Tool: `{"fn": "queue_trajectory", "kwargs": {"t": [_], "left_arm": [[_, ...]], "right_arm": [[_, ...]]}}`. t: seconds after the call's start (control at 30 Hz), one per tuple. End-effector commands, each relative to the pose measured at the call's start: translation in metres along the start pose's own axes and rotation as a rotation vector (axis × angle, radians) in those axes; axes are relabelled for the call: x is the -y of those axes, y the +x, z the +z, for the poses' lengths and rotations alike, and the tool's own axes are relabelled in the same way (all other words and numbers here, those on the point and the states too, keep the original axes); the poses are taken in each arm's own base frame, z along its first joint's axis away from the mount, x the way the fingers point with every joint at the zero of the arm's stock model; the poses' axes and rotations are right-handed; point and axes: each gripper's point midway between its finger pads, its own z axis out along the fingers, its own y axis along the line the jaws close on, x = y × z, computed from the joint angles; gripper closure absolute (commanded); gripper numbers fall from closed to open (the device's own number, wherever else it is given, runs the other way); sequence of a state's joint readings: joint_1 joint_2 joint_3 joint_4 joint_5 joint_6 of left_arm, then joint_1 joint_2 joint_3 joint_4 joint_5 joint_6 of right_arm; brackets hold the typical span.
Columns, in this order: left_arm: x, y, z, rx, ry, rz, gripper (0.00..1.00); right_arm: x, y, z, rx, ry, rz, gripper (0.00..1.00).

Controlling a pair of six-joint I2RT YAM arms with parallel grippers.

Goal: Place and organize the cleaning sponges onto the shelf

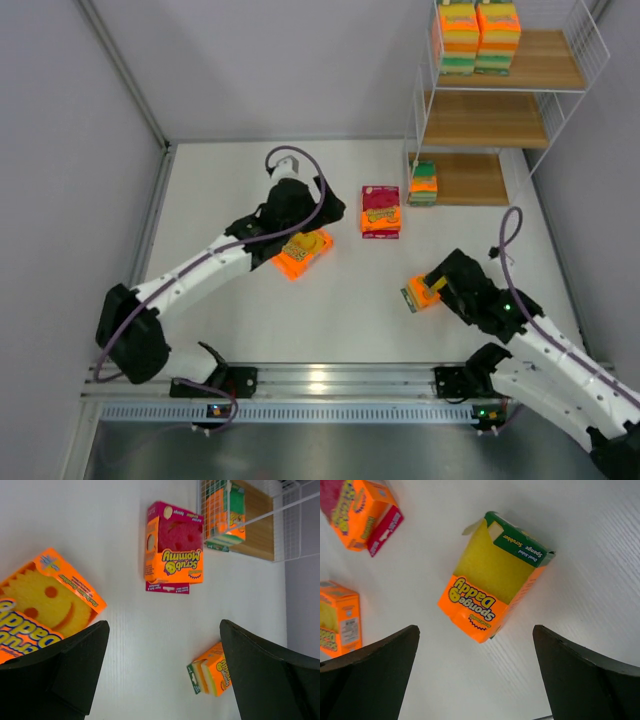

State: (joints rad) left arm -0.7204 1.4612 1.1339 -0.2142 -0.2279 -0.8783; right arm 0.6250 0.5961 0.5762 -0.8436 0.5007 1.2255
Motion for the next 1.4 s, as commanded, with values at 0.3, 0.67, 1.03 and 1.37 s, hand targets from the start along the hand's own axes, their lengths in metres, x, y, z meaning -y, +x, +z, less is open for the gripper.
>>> {"fn": "queue_trajectory", "kwargs": {"t": [0.3,0.67,1.03,1.37], "left_arm": [[-0.049,-0.014,-0.045,0.031,0.041,0.161,0.02],[-0.075,-0.018,-0.053,0.061,0.003,0.167,0.02],[-0.085,-0.014,-0.057,0.067,-0.016,0.174,0.02],[-0.089,-0.015,-0.06,0.078,-0.02,0.172,0.02]], "right_arm": [[-0.055,0.009,0.034,-0.065,0.163,0.2,0.01],[-0.037,0.037,0.047,-0.164,0.365,0.087,0.01],[-0.009,0.052,0.068,-0.171,0.469,0.074,0.0],[-0.002,0.049,0.092,-0.178,0.487,0.01,0.02]]}}
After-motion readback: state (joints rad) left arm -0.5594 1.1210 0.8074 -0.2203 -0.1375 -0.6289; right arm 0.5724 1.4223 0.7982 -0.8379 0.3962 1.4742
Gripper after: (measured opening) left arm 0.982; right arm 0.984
